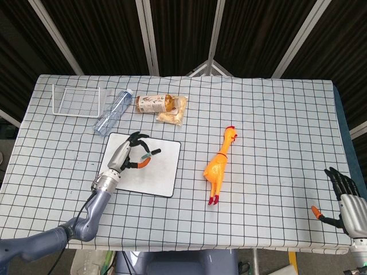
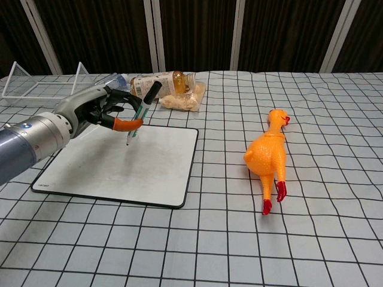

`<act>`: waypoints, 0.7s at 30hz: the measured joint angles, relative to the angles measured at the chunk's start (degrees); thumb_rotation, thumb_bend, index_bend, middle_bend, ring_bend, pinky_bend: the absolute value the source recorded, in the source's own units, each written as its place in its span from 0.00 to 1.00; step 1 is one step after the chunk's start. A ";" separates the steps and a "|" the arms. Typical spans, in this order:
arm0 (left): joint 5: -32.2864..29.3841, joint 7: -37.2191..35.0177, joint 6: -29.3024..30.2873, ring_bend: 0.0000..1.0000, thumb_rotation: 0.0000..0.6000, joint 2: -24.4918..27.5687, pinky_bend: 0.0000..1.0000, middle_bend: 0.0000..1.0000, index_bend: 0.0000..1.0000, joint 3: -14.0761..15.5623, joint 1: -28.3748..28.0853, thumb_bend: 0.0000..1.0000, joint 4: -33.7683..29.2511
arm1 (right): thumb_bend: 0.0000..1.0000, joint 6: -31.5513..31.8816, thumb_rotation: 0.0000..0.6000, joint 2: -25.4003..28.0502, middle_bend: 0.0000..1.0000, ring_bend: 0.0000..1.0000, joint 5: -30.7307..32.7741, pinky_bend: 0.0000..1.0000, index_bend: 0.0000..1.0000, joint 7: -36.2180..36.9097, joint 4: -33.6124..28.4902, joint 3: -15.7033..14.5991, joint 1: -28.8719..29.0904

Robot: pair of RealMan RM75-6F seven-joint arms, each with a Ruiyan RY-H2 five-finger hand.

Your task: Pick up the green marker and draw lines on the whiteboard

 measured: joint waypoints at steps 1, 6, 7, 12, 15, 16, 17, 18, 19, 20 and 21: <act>0.15 -0.38 -0.11 0.01 1.00 -0.38 0.05 0.18 0.69 0.05 -0.23 0.55 0.55 | 0.27 0.01 1.00 0.00 0.00 0.00 0.02 0.00 0.00 0.01 0.00 0.03 0.00; 1.00 -1.48 -0.43 0.01 1.00 -1.63 0.05 0.18 0.69 0.64 -1.07 0.55 2.54 | 0.27 -0.02 1.00 -0.01 0.00 0.00 0.04 0.00 0.00 -0.01 0.00 0.04 0.01; 1.11 -1.68 -0.38 0.01 1.00 -1.77 0.05 0.18 0.69 0.72 -1.12 0.55 2.76 | 0.27 0.01 1.00 -0.01 0.00 0.00 0.01 0.00 0.00 -0.02 -0.01 0.04 0.01; 1.84 -2.85 -0.46 0.01 1.00 -2.24 0.05 0.18 0.69 1.28 -1.49 0.55 3.43 | 0.27 0.02 1.00 0.00 0.00 0.00 -0.10 0.00 0.00 -0.10 -0.06 0.00 0.01; 2.28 -3.38 -0.48 0.01 1.00 -2.55 0.05 0.19 0.69 1.49 -1.80 0.55 3.84 | 0.27 -0.02 1.00 -0.02 0.00 0.00 0.00 0.00 0.00 -0.17 -0.07 0.01 0.00; 2.32 -3.45 -0.51 0.01 1.00 -2.61 0.05 0.19 0.70 1.54 -1.86 0.55 3.96 | 0.27 -0.05 1.00 -0.02 0.00 0.00 0.04 0.00 0.00 -0.17 -0.07 0.02 0.01; 2.39 -3.51 -0.56 0.01 1.00 -2.70 0.05 0.19 0.70 1.61 -1.96 0.55 4.21 | 0.27 -0.07 1.00 -0.02 0.00 0.00 0.10 0.00 0.00 -0.15 -0.05 0.04 0.01; 2.43 -3.58 -0.62 0.01 1.00 -2.76 0.05 0.19 0.70 1.68 -2.03 0.55 4.46 | 0.27 -0.08 1.00 -0.01 0.00 0.00 0.12 0.00 0.00 -0.13 -0.03 0.05 0.01; 2.47 -3.67 -0.70 0.01 1.00 -2.83 0.05 0.19 0.70 1.74 -2.10 0.55 4.73 | 0.27 -0.09 1.00 -0.01 0.00 0.00 0.17 0.00 0.00 -0.10 -0.01 0.05 -0.01; 2.49 -3.84 -0.80 0.01 1.00 -2.92 0.05 0.19 0.70 1.82 -2.18 0.55 5.11 | 0.27 -0.11 1.00 0.00 0.00 0.00 0.18 0.00 0.00 -0.03 -0.02 0.04 -0.01; 2.51 -3.96 -0.87 0.01 1.00 -2.99 0.05 0.19 0.70 1.88 -2.23 0.55 5.40 | 0.27 -0.13 1.00 0.01 0.00 0.00 0.18 0.00 0.00 0.05 -0.04 0.03 -0.02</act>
